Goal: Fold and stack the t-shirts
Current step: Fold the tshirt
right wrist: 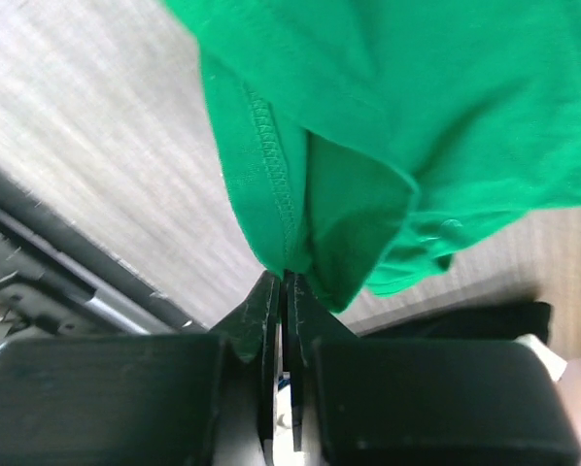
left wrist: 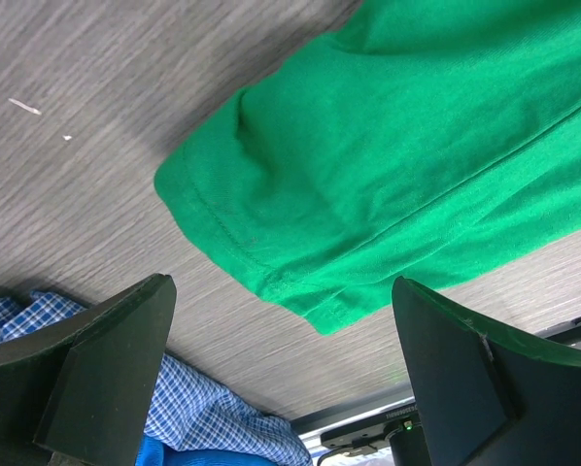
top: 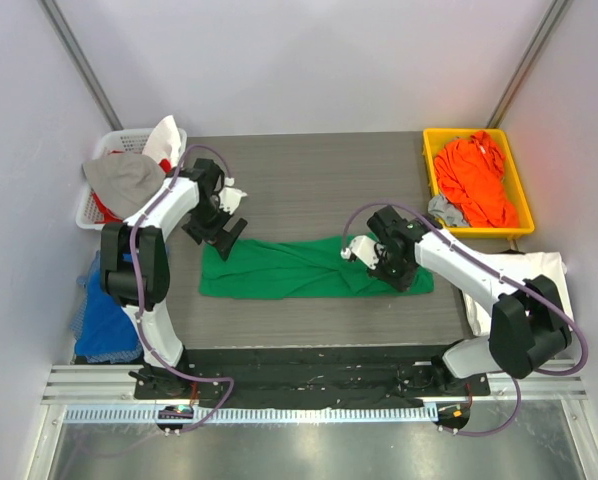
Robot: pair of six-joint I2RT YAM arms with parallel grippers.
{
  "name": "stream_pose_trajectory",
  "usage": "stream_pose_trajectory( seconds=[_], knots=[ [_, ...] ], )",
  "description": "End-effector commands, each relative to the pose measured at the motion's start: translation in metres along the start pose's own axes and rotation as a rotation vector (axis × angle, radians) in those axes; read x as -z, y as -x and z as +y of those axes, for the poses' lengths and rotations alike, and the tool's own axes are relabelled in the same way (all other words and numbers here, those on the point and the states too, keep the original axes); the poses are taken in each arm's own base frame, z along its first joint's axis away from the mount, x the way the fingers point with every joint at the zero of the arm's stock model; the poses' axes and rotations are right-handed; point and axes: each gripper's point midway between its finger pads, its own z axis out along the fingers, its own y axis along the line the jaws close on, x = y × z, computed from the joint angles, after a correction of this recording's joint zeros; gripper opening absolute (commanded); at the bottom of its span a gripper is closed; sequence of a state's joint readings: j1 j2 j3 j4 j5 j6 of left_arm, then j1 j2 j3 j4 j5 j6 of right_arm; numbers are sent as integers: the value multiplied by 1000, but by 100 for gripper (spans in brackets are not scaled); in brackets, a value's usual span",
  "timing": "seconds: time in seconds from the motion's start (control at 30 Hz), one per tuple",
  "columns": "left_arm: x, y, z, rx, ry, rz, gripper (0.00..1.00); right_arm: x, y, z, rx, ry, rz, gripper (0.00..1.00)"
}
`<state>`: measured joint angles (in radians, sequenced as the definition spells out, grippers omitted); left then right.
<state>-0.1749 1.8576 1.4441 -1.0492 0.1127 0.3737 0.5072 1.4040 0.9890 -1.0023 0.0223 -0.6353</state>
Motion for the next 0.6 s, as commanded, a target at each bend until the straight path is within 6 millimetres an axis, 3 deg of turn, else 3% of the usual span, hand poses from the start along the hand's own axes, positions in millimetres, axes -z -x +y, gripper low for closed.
stream_pose_trajectory(
  seconds=[0.0, 0.13, 0.27, 0.57],
  knots=[
    [7, 9, 3, -2, 10, -11, 100, 7, -10, 22, 26, 79, 19, 16],
    [9, 10, 4, -2, 15, -7, 100, 4, -11, 30, 33, 115, 28, 31],
    [11, 11, 7, -7, 27, -7, 100, 1, -12, 40, 45, 146, 39, 36],
    [8, 11, 5, -5, 12, -4, 100, 1, 2, 3, 27, -37, 8, 38]
  ],
)
